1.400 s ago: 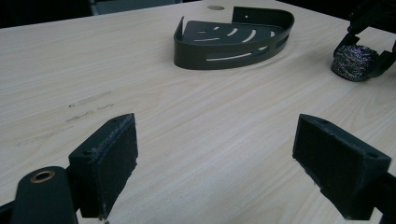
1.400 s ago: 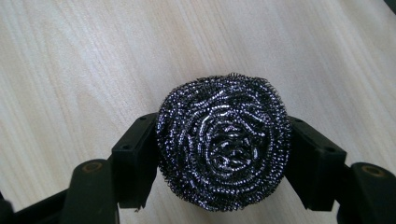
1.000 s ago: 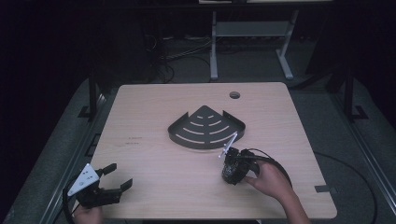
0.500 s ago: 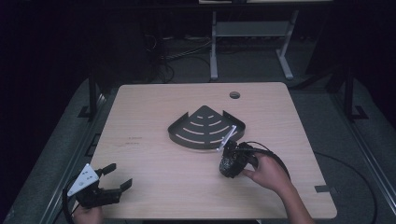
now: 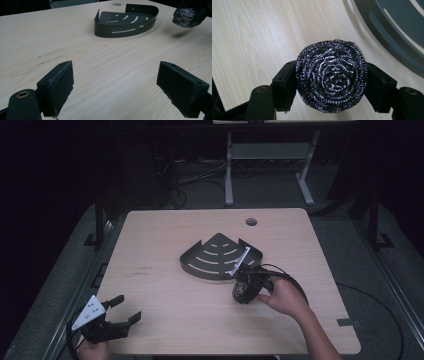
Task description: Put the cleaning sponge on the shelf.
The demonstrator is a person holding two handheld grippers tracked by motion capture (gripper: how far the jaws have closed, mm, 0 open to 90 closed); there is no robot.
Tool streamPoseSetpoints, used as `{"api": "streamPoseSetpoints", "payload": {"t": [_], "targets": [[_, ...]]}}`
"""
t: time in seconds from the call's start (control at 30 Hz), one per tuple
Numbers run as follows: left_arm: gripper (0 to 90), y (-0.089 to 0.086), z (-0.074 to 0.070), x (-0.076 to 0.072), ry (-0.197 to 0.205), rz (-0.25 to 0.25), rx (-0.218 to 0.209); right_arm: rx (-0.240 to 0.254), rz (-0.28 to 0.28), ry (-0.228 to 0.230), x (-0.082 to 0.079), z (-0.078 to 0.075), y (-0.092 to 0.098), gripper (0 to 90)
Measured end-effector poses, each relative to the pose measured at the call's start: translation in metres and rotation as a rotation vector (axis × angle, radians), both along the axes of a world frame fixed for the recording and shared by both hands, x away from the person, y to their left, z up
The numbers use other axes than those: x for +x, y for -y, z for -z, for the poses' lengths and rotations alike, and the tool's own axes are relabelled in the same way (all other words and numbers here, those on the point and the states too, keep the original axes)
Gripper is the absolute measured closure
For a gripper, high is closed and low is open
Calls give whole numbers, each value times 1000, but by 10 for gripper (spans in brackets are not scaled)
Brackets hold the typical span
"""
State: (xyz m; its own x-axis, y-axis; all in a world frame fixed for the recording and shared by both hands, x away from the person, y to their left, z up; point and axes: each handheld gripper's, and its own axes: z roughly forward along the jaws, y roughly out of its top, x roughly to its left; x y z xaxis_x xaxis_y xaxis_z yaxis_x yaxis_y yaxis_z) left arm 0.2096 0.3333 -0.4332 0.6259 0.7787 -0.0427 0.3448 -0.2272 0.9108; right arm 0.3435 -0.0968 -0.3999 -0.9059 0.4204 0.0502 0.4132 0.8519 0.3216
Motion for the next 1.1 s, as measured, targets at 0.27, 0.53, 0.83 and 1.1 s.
{"api": "streamPoseSetpoints", "payload": {"t": [0.27,0.53,0.83,1.1], "targets": [[133,0,0,0,1,2,-1,-6,-8,5,6,-9,-4,326],[133,0,-1,0,4,1,-2,-3,-17,1,11,-11,-10,326],[133,0,-1,0,6,3,-5,-9,-35,-3,15,-18,-19,326],[133,0,-1,0,7,3,-7,-5,-39,10,21,-27,-24,325]]}}
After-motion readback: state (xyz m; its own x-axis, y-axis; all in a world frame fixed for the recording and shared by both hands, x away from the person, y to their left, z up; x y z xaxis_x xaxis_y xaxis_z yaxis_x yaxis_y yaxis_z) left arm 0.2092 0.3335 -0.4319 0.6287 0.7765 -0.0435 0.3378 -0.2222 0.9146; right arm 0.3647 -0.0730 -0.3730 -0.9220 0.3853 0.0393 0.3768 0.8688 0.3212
